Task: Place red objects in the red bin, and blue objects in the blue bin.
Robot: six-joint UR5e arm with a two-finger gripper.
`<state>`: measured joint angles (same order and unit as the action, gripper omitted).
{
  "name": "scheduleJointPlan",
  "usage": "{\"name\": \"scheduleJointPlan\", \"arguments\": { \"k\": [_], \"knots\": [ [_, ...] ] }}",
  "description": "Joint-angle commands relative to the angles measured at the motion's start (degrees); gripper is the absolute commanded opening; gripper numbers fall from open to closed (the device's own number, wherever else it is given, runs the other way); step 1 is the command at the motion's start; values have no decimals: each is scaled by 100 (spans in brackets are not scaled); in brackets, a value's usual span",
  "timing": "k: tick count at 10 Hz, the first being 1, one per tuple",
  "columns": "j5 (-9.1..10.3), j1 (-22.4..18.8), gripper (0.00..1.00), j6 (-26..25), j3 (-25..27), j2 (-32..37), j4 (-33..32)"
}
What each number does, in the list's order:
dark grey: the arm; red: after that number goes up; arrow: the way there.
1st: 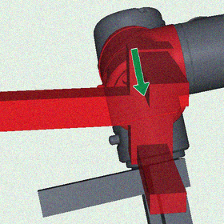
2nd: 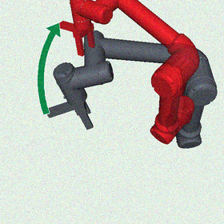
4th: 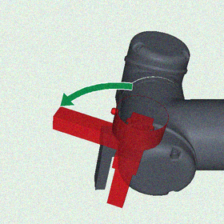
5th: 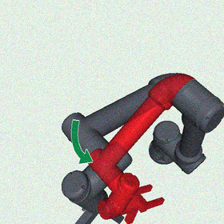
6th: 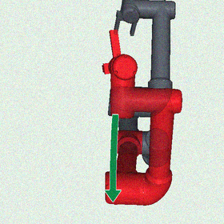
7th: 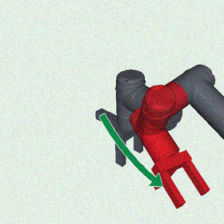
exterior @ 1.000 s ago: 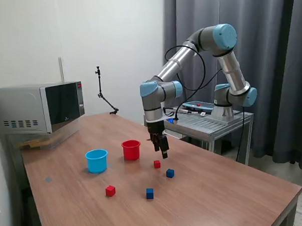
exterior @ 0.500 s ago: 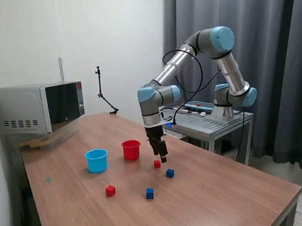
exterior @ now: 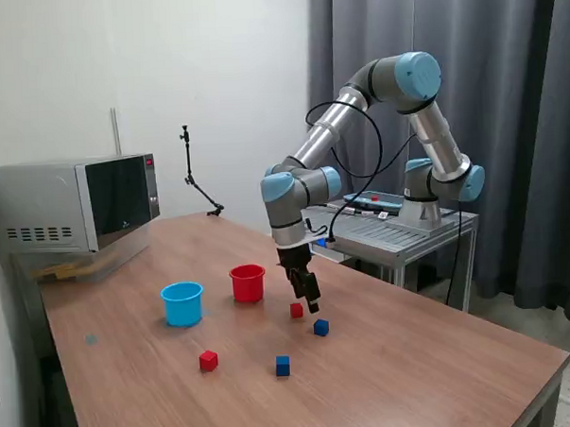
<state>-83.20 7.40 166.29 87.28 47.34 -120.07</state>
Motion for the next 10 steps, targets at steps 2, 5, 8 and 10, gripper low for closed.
{"name": "scheduleJointPlan", "arguments": {
  "k": [2,5,8,10],
  "knots": [
    [-3,68,100,0,-87,-67,-25],
    [6,68,100,0,-141,-111,-183],
    [6,59,100,0,-114,-208,-201],
    [-55,42,100,18,16,-208,-436]
  ]
}}
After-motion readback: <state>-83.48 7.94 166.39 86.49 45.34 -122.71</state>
